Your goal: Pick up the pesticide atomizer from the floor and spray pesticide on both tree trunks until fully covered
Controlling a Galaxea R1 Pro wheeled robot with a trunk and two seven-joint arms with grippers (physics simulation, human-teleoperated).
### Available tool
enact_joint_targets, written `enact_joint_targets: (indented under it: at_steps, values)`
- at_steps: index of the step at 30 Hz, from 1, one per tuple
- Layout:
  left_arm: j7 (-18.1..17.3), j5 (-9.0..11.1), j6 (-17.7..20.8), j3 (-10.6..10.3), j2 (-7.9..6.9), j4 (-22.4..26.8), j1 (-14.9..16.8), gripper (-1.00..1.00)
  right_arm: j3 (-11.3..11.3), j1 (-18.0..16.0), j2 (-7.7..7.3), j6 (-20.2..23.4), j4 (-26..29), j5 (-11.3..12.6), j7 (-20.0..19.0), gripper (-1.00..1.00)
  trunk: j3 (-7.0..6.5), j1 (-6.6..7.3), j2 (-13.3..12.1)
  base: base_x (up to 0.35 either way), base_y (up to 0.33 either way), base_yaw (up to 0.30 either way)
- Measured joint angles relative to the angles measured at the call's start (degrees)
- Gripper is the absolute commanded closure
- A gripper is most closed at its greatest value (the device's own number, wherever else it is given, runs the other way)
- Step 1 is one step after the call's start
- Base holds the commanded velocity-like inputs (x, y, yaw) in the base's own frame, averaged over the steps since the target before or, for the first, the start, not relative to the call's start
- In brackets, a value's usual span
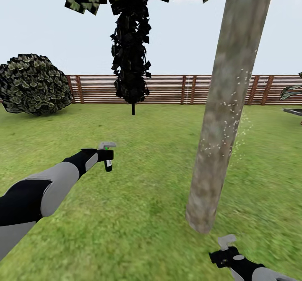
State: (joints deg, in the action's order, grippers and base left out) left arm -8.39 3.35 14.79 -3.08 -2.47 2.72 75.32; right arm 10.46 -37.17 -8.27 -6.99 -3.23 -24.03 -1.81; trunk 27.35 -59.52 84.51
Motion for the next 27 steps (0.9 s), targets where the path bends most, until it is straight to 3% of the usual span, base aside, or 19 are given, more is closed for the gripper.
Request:
enact_joint_targets:
  at_steps: [1,6,16,27]
  values:
    - [0.0,0.0,0.0,0.0,0.01,0.0,0.0,1.00,0.1,0.0,1.38,0.1,0.0,0.0,-5.4,-1.00,0.00,0.00,0.0,0.000,0.005,0.000]
    - [0.0,0.0,0.0,0.0,0.01,0.0,0.0,1.00,0.3,0.0,3.14,0.0,0.0,0.5,-12.8,-1.00,0.00,0.00,0.0,0.000,0.019,0.000]
    - [0.0,0.0,0.0,0.0,-0.02,0.0,0.0,1.00,0.5,0.0,4.54,-0.2,0.1,0.8,-14.2,-1.00,0.00,0.00,0.0,0.022,0.266,0.000]
    - [0.0,0.0,0.0,0.0,-0.01,0.0,0.0,1.00,0.5,0.0,4.58,-0.3,0.1,0.8,-14.2,-1.00,0.00,0.00,0.0,0.242,0.248,0.000]
